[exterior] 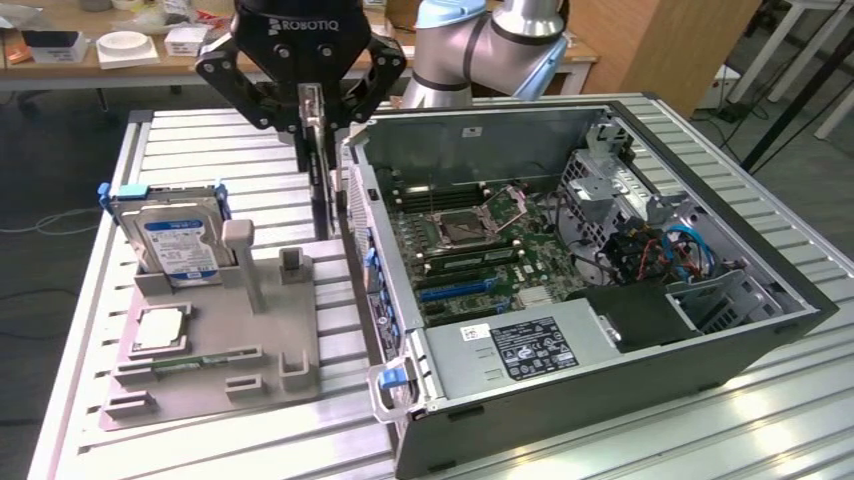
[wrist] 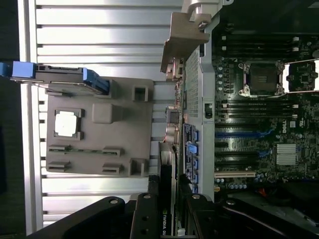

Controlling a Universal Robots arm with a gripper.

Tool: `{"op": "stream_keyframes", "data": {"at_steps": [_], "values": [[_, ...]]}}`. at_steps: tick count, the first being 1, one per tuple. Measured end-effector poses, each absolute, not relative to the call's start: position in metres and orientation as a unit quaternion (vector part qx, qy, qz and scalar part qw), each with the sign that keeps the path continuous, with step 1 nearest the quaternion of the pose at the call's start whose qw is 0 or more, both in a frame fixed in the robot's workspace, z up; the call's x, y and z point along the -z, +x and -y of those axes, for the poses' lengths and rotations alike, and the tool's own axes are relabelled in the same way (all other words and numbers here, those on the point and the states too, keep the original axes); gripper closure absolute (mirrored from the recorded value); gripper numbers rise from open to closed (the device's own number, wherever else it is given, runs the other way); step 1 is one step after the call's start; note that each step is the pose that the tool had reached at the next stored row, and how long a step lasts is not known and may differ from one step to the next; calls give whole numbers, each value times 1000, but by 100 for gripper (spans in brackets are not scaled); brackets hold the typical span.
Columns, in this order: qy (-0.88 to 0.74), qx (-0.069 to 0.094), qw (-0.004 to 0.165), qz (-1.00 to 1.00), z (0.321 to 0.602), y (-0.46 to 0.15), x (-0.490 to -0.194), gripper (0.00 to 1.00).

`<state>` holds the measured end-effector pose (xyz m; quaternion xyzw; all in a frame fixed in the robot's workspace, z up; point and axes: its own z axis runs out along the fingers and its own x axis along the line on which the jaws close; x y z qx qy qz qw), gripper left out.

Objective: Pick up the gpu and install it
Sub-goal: 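Pick up the gpu and move the gpu toward the slot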

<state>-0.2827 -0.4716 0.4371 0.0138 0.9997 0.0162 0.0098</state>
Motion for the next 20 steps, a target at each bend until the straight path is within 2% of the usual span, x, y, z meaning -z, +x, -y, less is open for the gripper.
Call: {"op": "stream_keyframes", "data": {"at_steps": [20], "values": [[14,-16,10,-1000,471,-258,-435,74]]}}
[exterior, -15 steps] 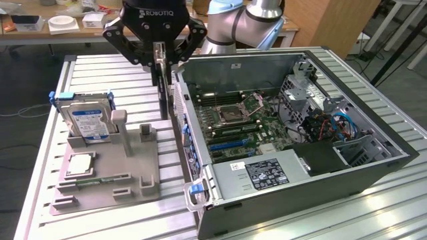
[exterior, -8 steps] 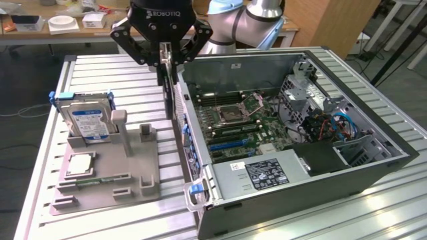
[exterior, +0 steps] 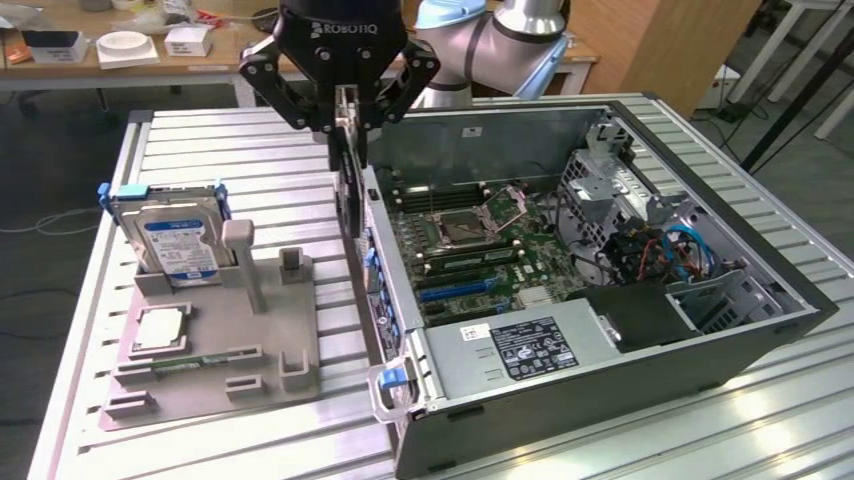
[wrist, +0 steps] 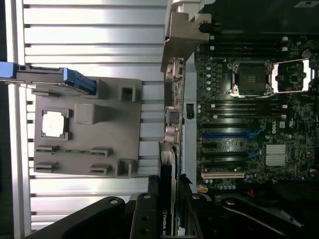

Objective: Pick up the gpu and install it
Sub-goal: 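Pick up the gpu and move the gpu toward the slot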

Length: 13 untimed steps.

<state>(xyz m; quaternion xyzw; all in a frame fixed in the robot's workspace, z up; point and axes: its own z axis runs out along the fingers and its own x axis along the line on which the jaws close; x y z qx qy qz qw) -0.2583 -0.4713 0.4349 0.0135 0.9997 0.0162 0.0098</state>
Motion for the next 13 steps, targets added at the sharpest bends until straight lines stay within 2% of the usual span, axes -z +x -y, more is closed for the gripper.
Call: {"op": "stream_keyframes", "data": {"at_steps": [13], "values": [[13,-17,10,-1000,471,-239,-434,74]]}}
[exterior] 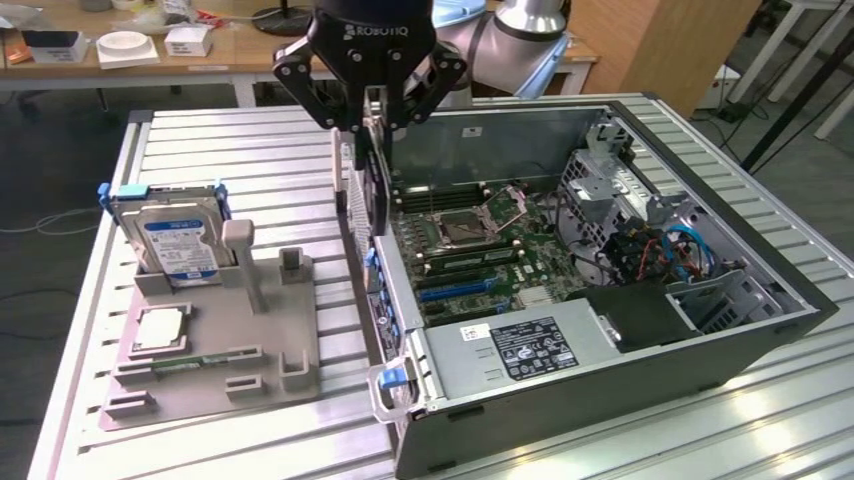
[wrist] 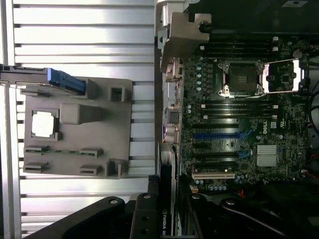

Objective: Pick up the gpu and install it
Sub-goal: 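Pick up the gpu and move the gpu toward the slot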

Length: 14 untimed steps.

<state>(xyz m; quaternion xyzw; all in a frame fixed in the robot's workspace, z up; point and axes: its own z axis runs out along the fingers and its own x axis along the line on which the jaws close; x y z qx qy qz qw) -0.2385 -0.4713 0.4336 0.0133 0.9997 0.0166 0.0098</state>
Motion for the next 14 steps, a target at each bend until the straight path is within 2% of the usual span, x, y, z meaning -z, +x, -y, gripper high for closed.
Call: {"op": "stream_keyframes", "data": {"at_steps": [14], "values": [[13,-17,10,-1000,471,-220,-432,74]]}}
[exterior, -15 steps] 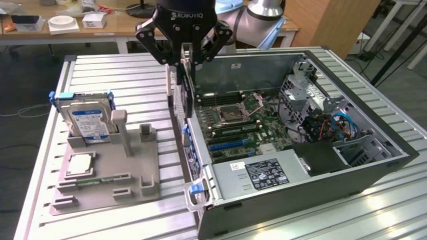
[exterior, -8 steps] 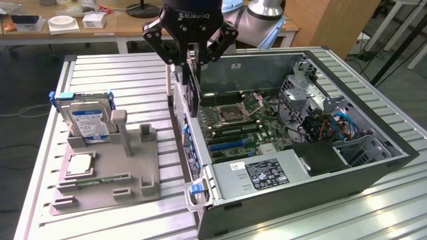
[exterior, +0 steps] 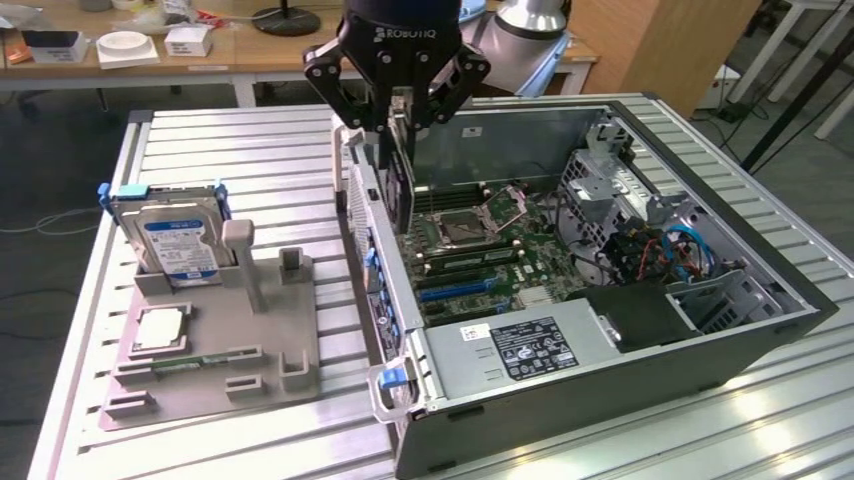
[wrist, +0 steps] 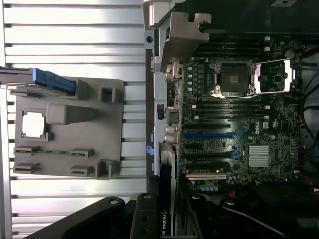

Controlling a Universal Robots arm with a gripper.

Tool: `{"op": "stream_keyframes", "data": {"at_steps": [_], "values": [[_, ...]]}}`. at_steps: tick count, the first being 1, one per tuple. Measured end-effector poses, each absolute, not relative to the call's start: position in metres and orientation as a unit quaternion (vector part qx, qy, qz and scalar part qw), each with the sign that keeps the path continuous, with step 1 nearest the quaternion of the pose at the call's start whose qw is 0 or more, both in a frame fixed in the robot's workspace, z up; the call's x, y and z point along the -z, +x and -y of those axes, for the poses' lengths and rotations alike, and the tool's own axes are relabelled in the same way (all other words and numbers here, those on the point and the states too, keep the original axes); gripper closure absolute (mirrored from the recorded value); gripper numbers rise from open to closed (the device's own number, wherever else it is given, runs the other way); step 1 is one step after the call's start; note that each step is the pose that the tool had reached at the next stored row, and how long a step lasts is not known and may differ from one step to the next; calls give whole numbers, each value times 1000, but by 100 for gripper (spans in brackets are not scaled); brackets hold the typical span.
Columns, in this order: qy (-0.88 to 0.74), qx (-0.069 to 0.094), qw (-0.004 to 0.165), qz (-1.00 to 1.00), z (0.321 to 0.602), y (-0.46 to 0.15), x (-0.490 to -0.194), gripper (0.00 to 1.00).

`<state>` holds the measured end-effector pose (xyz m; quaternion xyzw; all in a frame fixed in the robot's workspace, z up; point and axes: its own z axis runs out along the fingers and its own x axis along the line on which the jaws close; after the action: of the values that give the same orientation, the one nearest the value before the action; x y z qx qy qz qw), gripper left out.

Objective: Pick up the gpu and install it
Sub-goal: 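Pick up the gpu and move the gpu toward the slot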

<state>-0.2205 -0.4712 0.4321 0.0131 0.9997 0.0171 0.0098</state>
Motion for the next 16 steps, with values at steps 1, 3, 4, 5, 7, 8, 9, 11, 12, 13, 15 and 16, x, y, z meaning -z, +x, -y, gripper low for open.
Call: {"op": "stream_keyframes", "data": {"at_steps": [1,3,4,5,7,8,9,11,12,13,15,16], "values": [[13,-17,10,-1000,471,-219,-432,74],[13,-17,10,-1000,471,-216,-432,74],[13,-17,10,-1000,471,-215,-432,74],[13,-17,10,-1000,471,-213,-432,74],[13,-17,10,-1000,471,-209,-431,74],[13,-17,10,-1000,471,-207,-431,74],[13,-18,10,-1000,471,-206,-431,74],[12,-18,10,-1000,471,-201,-431,74],[12,-18,10,-1000,471,-199,-431,74],[12,-18,10,-1000,471,-197,-431,74],[12,-18,10,-1000,471,-193,-431,74],[12,-18,10,-1000,471,-191,-430,74]]}}
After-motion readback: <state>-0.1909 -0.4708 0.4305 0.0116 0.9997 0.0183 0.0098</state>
